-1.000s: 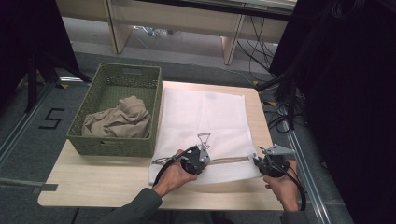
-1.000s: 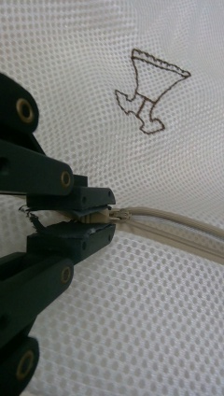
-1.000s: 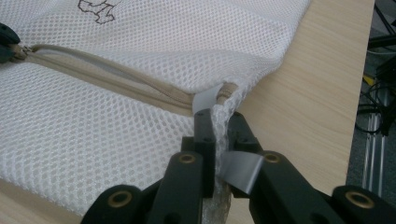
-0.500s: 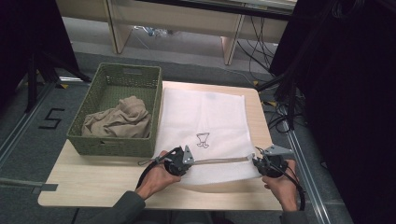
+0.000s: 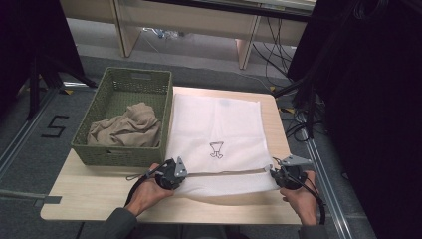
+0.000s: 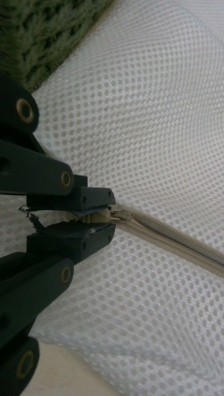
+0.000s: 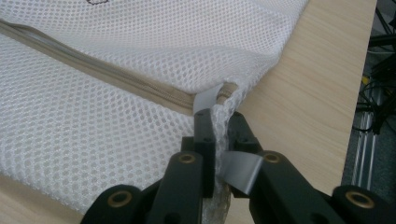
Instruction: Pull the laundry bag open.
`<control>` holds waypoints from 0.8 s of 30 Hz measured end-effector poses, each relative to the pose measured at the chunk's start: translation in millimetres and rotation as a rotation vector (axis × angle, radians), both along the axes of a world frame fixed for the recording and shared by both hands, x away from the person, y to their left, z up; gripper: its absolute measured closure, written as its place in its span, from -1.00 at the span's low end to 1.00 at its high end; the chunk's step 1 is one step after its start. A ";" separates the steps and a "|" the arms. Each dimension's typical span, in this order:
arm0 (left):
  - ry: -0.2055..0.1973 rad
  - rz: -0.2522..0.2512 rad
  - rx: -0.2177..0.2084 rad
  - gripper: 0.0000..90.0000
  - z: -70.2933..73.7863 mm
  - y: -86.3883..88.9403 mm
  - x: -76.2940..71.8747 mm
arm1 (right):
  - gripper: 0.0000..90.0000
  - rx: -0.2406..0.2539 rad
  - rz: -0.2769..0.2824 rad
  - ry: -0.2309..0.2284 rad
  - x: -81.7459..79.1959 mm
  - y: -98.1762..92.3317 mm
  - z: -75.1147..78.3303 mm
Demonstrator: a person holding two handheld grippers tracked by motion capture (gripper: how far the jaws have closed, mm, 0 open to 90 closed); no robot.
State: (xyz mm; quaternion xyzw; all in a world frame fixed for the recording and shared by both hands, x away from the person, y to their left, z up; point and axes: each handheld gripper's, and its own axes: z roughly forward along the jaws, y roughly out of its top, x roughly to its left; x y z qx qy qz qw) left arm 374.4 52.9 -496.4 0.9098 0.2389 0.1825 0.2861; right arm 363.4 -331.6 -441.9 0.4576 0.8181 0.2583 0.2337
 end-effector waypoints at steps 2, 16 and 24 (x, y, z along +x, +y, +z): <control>0.001 0.009 0.002 0.81 -0.5 5.5 -0.4 | 0.90 -0.005 0.001 0.004 0.0 0.2 -0.2; -0.004 0.025 0.035 0.81 4.4 31.3 -0.9 | 0.90 -0.018 0.013 0.019 1.2 0.4 -3.5; 0.000 0.031 0.054 0.80 7.2 40.4 -0.5 | 0.90 -0.007 0.006 0.027 1.8 4.0 -5.6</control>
